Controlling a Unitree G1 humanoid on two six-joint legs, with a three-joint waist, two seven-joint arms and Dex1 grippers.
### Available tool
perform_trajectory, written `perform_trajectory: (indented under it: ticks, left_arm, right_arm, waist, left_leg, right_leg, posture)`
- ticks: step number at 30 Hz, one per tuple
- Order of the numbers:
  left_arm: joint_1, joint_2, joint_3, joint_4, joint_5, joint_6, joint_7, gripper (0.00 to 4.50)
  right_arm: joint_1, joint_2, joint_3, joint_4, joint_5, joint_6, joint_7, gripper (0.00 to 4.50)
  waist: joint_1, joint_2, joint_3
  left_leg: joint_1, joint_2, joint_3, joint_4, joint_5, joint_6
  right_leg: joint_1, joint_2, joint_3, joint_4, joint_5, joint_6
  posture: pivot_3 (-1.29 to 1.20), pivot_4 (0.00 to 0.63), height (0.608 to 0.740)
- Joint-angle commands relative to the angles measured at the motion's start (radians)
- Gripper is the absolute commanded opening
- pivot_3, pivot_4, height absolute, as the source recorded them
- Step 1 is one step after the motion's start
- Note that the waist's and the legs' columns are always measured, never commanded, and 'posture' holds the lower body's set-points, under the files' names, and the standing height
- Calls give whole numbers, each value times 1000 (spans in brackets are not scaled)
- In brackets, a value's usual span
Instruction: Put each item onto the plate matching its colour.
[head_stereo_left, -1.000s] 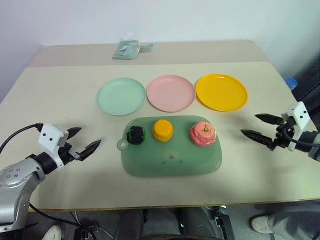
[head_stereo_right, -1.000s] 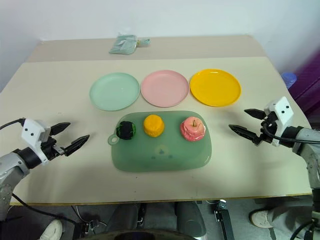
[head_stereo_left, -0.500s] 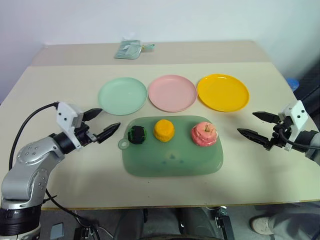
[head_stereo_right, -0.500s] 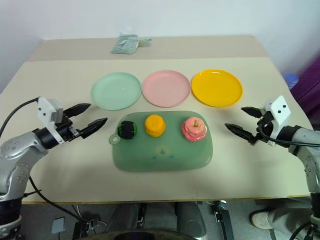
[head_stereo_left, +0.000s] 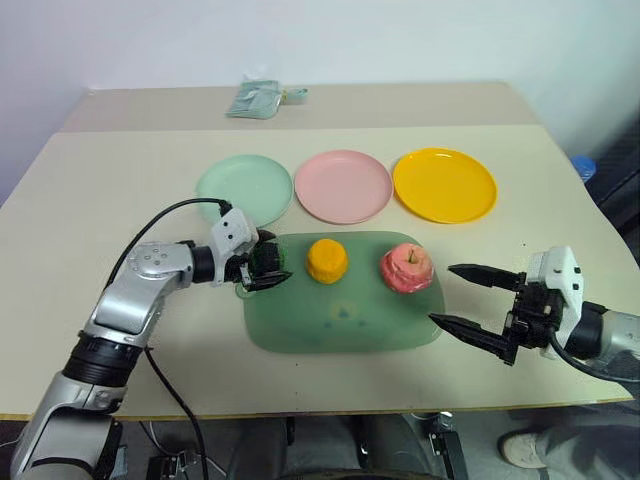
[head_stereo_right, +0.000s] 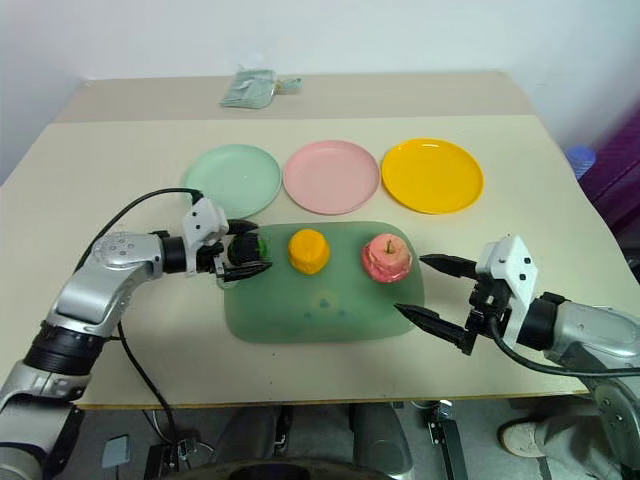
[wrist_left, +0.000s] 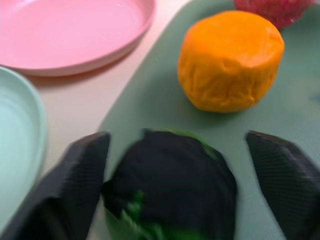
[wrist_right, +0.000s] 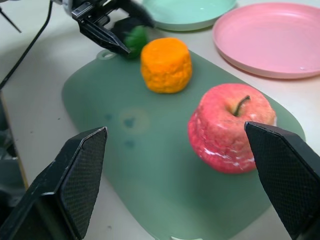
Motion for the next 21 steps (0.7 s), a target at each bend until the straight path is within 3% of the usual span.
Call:
perform_trajectory:
  ticks: [1,2,6,9,16,21]
  left_arm:
    - [-9,-7,55,34,-9,-43,2,2165]
    - [-14,-16,76,53,-14,-54,16,1736]
    - [-95,-78,220,187,-61,-84,134,1736]
    - [-181,-105,275,318,-14,-130,266,1736]
    - [-314,-120,326,549,57,-184,465,1736]
    - [-345,-144,331,613,31,-157,466,1736]
  right_arm:
    - [-36,11,-4,-7,20,-15,-18,4500]
    - [-47,13,-1,-1,22,-14,-20,4500]
    - [-147,20,52,14,34,-1,-51,4500]
    - [-228,37,103,23,37,8,-77,4500]
    - [-318,79,208,43,11,10,-110,4500]
    - [-403,138,288,90,-60,18,-199,4500]
  waist:
    - [1,0,0]
    - [2,0,0]
    - [3,-1,1]
    - [5,-1,1]
    - [4,-2,1]
    - [2,-2,0]
  left_leg:
    - [0,0,0,0,0,0]
    - [0,0,0,0,0,0]
    - [0,0,0,1,0,0]
    - [-1,0,-1,2,0,0]
    - [-2,-1,-2,2,0,0]
    - [-2,-1,-2,2,0,-1]
  right_leg:
    - [0,0,0,0,0,0]
    - [0,0,0,0,0,0]
    - [0,-1,0,1,0,0]
    - [0,-1,-1,1,0,0]
    - [-2,-2,-1,1,0,1]
    - [-3,-2,0,3,0,1]
  posture:
    - [0,150,740]
    - [0,150,740]
    - [0,150,740]
    - [0,150,740]
    - [0,150,740]
    - [0,150,740]
